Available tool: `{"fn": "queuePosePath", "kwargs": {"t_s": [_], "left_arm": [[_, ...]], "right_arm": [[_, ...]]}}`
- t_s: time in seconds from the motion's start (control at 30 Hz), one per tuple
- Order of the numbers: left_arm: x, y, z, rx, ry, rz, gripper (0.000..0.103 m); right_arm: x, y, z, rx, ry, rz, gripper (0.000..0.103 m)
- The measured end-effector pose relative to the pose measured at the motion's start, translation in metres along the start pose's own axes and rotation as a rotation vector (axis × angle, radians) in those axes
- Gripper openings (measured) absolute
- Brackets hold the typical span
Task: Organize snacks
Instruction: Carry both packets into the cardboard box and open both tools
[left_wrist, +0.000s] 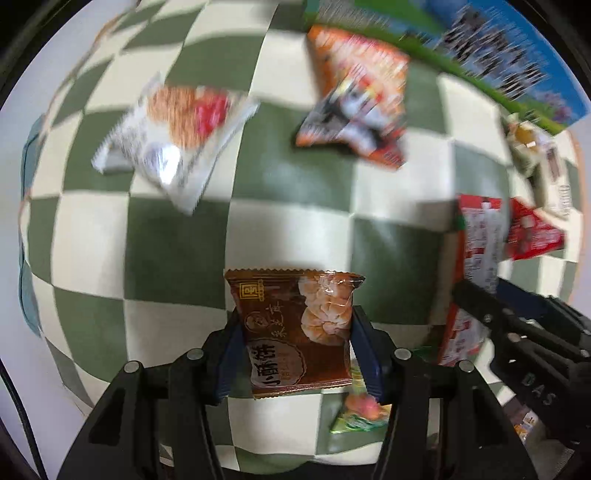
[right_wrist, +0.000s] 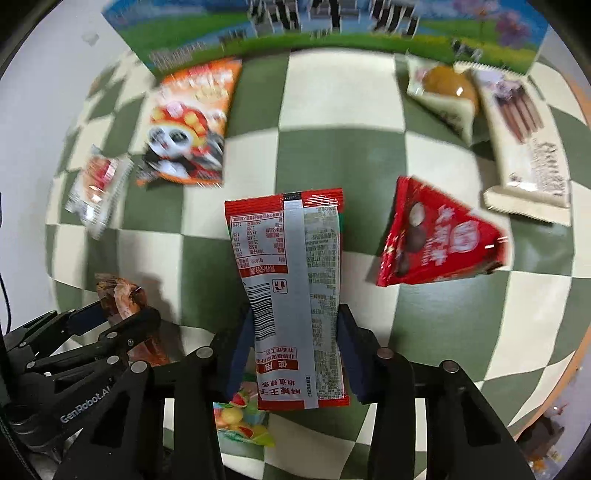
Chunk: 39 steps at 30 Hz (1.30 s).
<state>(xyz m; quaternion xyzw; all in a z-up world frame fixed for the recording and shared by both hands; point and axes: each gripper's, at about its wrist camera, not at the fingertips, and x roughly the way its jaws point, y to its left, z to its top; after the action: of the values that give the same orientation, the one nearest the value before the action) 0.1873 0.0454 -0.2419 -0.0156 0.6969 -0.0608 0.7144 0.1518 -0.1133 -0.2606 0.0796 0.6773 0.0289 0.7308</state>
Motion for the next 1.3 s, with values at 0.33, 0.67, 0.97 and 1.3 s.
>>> {"fn": "queuePosePath", "kwargs": {"t_s": [0.33, 0.67, 0.97, 1.3], "left_arm": [[-0.138, -0.041, 0.055, 0.082, -0.2, -0.155, 0.052], [-0.178, -0.112, 0.203, 0.134, -0.258, -0.152, 0.053], [-0.118, -0.131, 0.321, 0.142, -0.139, -0.035, 0.053], [-0.045, -0.11, 0.386, 0.088, 0.004, 0.029, 0.053]], "right_arm": [[-0.132, -0.027, 0.04, 0.039, -0.198, 0.156, 0.046], [-0.226, -0.071, 0.177, 0.077, -0.38, 0.083, 0.046], [-0.193, -0.119, 0.307, 0.138, -0.274, -0.025, 0.046], [-0.109, -0.155, 0.378, 0.184, -0.101, -0.09, 0.049]]}}
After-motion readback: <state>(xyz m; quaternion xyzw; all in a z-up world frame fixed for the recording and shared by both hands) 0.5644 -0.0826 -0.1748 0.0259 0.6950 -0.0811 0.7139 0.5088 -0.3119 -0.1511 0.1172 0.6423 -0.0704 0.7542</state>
